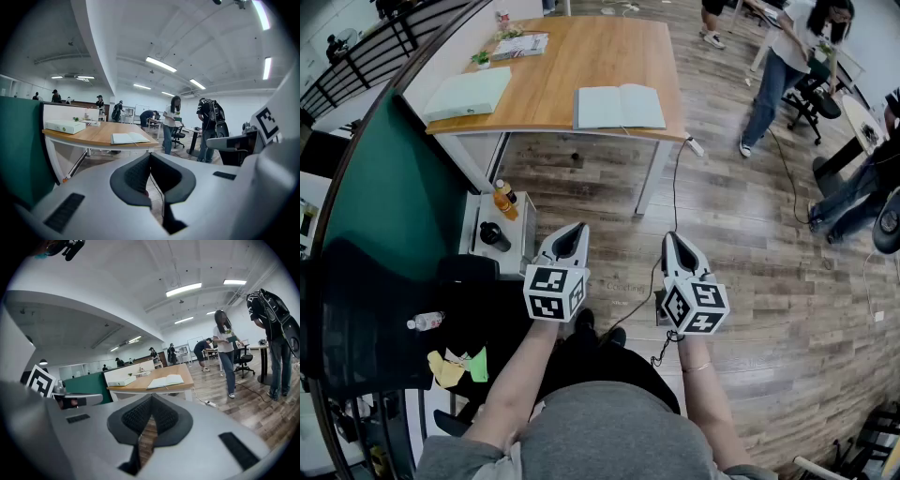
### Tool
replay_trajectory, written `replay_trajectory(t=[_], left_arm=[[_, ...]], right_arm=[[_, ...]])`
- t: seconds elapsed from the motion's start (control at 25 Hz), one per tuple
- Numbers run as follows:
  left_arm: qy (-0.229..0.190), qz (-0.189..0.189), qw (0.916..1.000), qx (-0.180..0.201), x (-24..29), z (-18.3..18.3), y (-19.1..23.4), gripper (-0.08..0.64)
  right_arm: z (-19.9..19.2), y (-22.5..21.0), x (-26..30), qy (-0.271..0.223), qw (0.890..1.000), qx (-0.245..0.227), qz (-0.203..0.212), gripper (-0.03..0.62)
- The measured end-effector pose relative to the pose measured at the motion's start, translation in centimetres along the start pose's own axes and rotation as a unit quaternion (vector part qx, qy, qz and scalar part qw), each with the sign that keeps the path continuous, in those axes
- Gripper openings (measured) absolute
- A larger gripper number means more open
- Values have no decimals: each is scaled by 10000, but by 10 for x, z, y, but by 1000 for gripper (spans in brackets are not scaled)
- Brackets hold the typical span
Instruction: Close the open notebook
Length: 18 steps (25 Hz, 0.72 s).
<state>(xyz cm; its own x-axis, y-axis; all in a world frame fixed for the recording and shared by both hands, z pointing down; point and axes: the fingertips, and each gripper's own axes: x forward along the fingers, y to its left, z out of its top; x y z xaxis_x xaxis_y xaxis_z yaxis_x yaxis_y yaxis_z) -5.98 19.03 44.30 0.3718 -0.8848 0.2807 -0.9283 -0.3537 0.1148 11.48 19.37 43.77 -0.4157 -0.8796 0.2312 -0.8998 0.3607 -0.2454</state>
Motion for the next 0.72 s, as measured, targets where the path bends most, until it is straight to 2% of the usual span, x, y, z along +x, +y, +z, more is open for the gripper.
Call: replay_trajectory(t=[0.36, 0.72], left_arm=[[-51, 196, 9998, -68, -11, -2, -1, 23], [-94, 335, 9994, -28, -20, -4, -7, 26]], right_arm=[[-4, 2, -8, 24, 9999, -22, 139, 2], [-6, -3, -19, -101, 9996, 155, 192, 6]])
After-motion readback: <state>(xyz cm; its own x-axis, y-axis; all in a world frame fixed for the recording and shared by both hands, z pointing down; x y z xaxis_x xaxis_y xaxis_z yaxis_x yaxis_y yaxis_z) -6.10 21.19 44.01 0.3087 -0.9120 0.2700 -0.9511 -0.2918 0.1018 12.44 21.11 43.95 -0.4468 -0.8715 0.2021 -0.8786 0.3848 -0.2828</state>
